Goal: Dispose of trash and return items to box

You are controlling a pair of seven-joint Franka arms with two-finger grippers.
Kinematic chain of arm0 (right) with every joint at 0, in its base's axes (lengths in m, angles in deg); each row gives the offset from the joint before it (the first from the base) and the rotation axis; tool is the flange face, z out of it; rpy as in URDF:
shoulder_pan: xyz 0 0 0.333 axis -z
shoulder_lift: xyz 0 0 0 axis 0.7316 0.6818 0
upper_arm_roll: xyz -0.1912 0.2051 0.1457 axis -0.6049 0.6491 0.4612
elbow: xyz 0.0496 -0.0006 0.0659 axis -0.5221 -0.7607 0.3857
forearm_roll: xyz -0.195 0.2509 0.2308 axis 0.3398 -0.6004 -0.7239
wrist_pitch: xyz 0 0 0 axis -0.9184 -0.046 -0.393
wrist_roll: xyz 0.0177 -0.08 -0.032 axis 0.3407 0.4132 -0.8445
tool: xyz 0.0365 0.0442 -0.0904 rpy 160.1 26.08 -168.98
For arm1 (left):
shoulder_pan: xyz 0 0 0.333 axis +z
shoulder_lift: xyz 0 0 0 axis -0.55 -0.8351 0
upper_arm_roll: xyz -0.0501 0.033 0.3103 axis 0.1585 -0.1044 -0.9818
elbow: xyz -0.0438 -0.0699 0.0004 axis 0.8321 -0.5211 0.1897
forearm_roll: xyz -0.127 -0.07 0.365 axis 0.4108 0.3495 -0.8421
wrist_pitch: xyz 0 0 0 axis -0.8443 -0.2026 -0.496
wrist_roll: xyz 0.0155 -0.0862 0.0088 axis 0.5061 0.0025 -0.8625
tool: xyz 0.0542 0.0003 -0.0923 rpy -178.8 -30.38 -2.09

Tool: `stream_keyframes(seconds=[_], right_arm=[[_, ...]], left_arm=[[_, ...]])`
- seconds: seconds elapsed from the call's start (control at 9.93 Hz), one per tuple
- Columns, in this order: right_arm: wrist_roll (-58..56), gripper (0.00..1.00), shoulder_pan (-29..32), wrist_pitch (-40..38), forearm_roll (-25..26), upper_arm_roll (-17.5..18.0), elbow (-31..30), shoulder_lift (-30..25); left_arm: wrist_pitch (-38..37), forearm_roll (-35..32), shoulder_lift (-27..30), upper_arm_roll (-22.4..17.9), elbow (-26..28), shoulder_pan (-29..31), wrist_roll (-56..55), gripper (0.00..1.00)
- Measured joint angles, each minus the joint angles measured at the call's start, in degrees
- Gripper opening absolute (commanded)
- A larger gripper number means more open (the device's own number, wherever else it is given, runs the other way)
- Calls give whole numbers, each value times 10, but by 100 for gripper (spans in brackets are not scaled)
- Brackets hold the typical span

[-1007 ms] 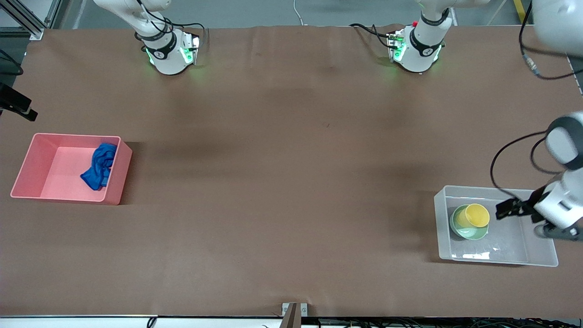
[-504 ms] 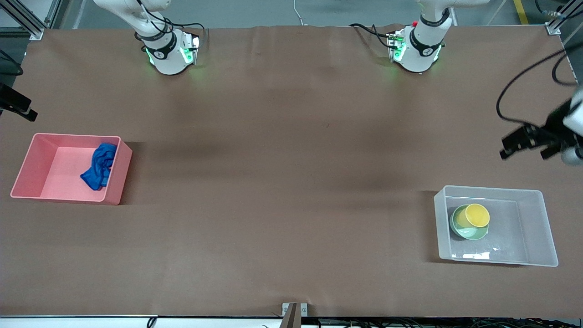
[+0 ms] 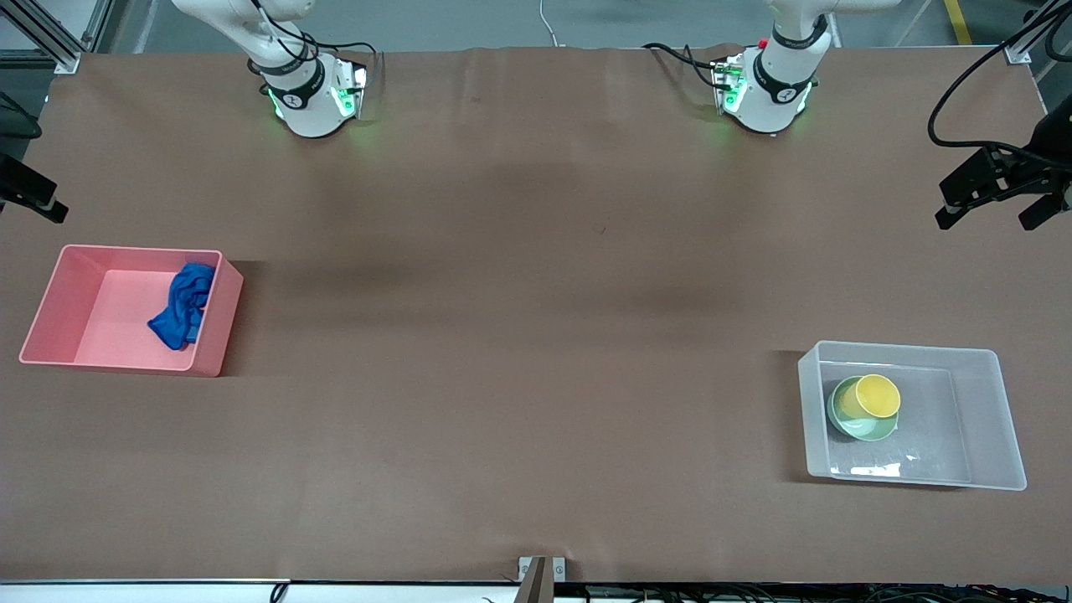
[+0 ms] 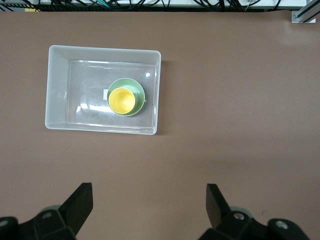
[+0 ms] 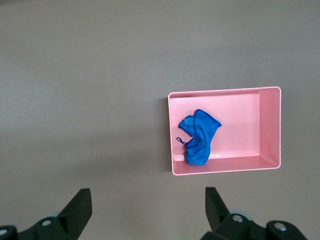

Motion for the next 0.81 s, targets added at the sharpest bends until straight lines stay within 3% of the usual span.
stream_keyframes(seconds=[0.3,0.81], right_arm=[[0,100,0,0,0,0,0,0],[0,100,0,0,0,0,0,0]], left_arm=[[-45,0,-2,2,-2,0,1,100],[-48,0,-2,2,-2,0,1,100]])
